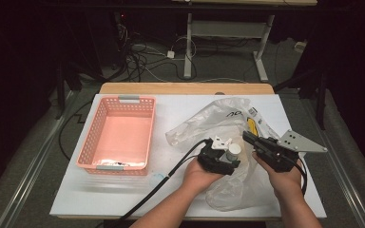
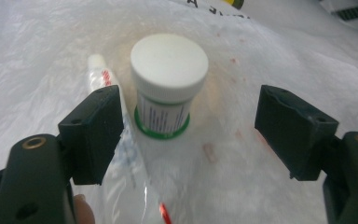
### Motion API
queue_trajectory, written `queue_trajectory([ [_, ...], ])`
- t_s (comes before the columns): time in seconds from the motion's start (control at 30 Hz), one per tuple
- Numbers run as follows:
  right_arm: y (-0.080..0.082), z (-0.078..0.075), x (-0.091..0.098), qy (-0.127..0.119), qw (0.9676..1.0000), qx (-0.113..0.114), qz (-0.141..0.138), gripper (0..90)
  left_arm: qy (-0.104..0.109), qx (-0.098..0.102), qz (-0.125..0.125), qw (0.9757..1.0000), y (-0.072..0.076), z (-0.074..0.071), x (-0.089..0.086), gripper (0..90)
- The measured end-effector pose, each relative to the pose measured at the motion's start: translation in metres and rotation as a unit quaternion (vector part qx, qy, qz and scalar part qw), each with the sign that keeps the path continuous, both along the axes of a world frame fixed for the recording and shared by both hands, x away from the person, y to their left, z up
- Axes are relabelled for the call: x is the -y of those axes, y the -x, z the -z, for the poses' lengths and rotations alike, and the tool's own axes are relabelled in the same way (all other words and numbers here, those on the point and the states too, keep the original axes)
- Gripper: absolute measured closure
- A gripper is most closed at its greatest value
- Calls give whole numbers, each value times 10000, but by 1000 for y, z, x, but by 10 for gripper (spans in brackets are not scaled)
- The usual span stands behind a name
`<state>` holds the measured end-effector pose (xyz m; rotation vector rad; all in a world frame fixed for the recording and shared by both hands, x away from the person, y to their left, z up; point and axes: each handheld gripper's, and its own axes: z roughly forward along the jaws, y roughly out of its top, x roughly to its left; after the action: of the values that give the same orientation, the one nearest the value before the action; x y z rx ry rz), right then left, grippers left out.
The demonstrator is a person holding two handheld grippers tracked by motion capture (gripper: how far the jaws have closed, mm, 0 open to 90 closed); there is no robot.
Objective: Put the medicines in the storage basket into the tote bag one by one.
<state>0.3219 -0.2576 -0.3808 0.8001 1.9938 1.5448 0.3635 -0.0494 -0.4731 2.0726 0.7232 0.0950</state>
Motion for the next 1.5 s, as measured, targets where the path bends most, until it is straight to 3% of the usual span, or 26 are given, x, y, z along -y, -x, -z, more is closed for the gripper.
queue_trajectory([
  [0.4, 1, 1, -3, 57, 10000, -20, -15, 900, 61, -133, -69, 9999, 20, -1, -32, 0],
  [0.83, 1, 1, -2, 70, 10000, 1, 7, 900, 292, 33, -146, 9995, 48, -19, -67, 0],
  [1.23, 1, 2, -2, 105, 9999, 2, 17, 900, 133, 111, -261, 9995, 69, -34, -114, 0],
  [1.37, 1, 2, -2, 89, 10000, -17, 27, 900, 35, 225, -421, 9989, 77, -39, -135, 0],
  [1.5, 1, 3, -3, 118, 9999, -15, 12, 900, 72, 165, -613, 9980, 77, -40, -156, 13],
])
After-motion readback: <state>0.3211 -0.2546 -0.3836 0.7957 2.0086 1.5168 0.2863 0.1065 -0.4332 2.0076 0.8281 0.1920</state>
